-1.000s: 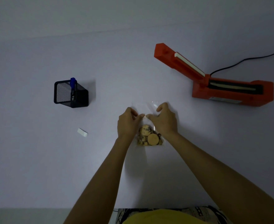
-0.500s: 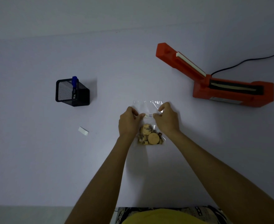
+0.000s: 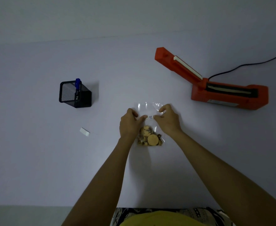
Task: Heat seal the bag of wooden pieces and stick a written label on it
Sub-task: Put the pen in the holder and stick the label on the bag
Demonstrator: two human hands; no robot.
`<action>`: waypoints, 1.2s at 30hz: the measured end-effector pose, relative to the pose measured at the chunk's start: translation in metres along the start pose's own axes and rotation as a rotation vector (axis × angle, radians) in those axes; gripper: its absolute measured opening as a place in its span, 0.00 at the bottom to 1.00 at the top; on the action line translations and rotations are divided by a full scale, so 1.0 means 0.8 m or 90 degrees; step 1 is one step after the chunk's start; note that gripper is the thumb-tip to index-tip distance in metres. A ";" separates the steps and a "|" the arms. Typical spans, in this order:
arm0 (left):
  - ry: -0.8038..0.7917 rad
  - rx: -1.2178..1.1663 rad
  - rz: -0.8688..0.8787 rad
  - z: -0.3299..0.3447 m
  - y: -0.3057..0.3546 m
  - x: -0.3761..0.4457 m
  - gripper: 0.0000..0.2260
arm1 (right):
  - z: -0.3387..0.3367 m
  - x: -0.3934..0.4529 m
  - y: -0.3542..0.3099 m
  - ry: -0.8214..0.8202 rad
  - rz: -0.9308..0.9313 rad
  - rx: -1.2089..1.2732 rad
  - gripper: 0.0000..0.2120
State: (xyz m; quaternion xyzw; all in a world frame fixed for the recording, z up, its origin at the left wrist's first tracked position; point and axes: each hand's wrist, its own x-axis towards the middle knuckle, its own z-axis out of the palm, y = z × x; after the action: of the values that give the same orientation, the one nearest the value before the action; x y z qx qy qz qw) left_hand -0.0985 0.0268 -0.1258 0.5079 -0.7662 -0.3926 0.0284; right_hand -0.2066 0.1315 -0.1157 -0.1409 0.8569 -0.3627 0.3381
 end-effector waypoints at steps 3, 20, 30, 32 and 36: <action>-0.012 0.006 -0.009 -0.003 0.005 -0.001 0.21 | -0.017 -0.009 0.008 0.012 -0.014 0.003 0.10; -0.057 -0.015 -0.052 -0.032 -0.026 -0.048 0.08 | -0.025 -0.051 0.038 -0.020 0.099 0.053 0.02; -0.069 -0.072 -0.085 -0.049 -0.034 -0.016 0.06 | 0.000 -0.021 0.018 0.020 0.123 0.098 0.03; -0.046 -0.097 -0.095 -0.058 -0.029 0.001 0.06 | 0.006 -0.002 0.000 0.027 0.108 0.113 0.04; 0.021 -0.154 -0.129 -0.078 -0.014 0.064 0.07 | 0.026 0.060 -0.049 0.030 0.074 0.110 0.09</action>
State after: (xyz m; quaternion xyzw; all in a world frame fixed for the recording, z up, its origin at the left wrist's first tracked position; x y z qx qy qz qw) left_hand -0.0870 -0.0524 -0.1080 0.5819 -0.6576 -0.4745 0.0621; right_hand -0.2278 0.0699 -0.1210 -0.0527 0.8368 -0.4182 0.3494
